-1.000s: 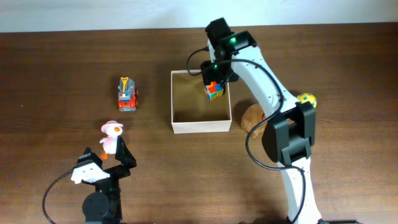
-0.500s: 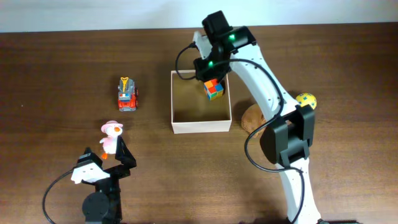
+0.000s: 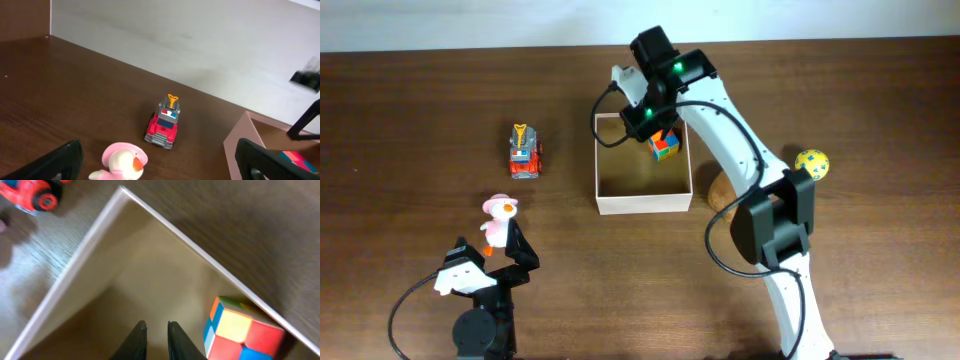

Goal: Pack container

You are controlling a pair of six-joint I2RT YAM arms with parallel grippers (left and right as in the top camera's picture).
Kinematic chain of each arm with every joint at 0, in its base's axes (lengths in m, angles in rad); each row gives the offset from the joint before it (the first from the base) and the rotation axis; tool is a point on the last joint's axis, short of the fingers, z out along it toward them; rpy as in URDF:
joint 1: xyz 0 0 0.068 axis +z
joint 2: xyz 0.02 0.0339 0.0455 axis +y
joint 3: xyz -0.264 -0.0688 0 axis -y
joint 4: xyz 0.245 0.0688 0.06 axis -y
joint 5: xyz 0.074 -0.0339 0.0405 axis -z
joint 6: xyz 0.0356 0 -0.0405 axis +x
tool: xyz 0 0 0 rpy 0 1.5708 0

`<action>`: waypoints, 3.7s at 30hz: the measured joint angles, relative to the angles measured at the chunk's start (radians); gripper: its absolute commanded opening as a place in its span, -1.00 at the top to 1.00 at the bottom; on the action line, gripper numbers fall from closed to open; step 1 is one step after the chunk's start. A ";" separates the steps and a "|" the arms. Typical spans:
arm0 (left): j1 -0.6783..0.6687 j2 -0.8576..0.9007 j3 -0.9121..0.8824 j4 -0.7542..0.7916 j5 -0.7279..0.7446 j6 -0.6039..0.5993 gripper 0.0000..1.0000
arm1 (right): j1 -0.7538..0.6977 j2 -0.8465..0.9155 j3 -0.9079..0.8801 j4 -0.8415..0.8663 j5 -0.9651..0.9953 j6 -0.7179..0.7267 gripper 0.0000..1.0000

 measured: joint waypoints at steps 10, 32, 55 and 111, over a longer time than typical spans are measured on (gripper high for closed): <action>0.000 0.000 0.000 0.000 0.000 0.000 -0.98 | 0.000 0.058 0.000 0.005 0.064 -0.011 0.66; 0.000 0.000 0.000 0.000 0.000 0.000 -0.99 | 0.000 0.060 0.000 0.004 0.116 -0.024 0.65; 0.000 0.000 0.000 0.000 0.000 0.000 -0.99 | 0.000 0.067 0.000 0.010 0.116 -0.026 0.66; 0.000 0.000 0.000 0.000 0.000 0.000 -0.99 | -0.036 0.072 0.515 -0.269 0.300 0.158 -0.68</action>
